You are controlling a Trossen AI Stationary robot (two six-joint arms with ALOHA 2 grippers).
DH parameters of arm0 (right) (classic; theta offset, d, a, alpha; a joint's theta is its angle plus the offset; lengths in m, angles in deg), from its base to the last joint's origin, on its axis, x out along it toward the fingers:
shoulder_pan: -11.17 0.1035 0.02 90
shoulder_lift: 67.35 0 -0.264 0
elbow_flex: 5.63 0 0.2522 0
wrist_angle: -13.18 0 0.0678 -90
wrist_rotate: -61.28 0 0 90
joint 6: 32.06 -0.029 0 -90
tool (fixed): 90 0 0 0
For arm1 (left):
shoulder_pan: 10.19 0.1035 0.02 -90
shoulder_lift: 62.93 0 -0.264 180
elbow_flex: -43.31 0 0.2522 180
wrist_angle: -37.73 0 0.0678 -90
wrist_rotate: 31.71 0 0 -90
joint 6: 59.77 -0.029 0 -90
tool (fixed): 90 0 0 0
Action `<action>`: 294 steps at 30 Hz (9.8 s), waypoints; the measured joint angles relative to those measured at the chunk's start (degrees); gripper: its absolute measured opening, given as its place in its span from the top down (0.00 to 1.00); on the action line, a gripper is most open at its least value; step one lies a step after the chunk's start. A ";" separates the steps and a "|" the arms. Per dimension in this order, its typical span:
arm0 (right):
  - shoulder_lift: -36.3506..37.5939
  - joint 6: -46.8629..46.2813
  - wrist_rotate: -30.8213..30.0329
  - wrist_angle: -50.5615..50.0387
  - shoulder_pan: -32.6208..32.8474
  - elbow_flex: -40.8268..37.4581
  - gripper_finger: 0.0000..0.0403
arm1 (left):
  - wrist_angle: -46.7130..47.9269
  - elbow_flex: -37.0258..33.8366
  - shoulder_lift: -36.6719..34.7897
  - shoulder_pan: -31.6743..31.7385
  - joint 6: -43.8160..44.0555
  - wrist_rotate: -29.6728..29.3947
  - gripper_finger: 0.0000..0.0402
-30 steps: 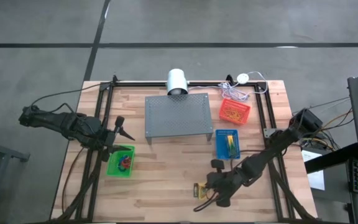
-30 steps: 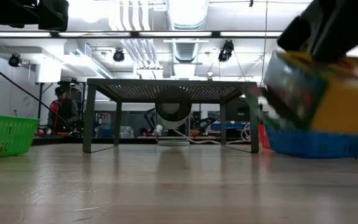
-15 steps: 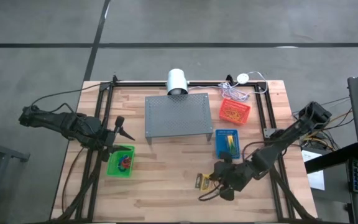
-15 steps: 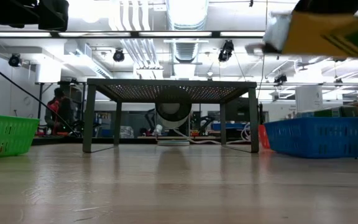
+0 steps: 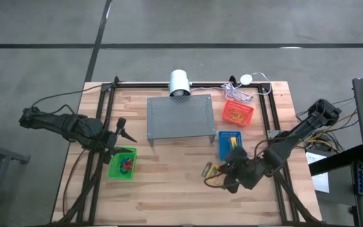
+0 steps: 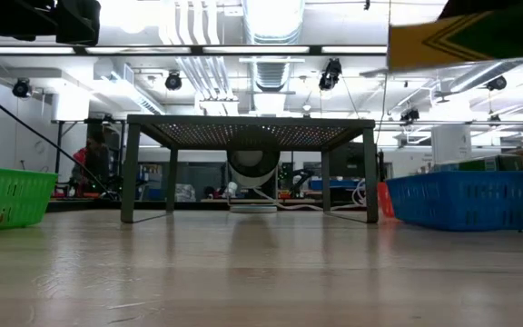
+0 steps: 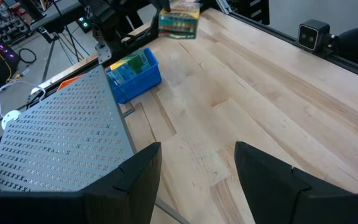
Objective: Pick & Place Office Desk Supplies
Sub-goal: Put the yellow crayons into the blue bin, then put the yellow rubber band into the orange bin on the shelf
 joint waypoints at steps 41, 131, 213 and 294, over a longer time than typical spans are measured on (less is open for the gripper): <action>-13.07 -37.35 -2.42 -56.30 -11.25 19.44 0.96 | -0.01 -0.01 -0.01 0.00 0.00 -0.01 0.48; -20.75 -42.21 -3.08 -45.69 -16.41 14.10 0.81 | 0.00 -0.02 -0.02 0.00 0.00 0.01 0.48; 22.17 39.89 -33.91 15.14 -20.41 -12.07 0.78 | 0.02 0.00 -0.02 0.00 0.00 0.01 0.48; 0.69 78.28 24.90 -12.47 -84.31 -9.03 0.64 | 2.67 0.00 -1.26 0.04 -0.35 -0.47 0.48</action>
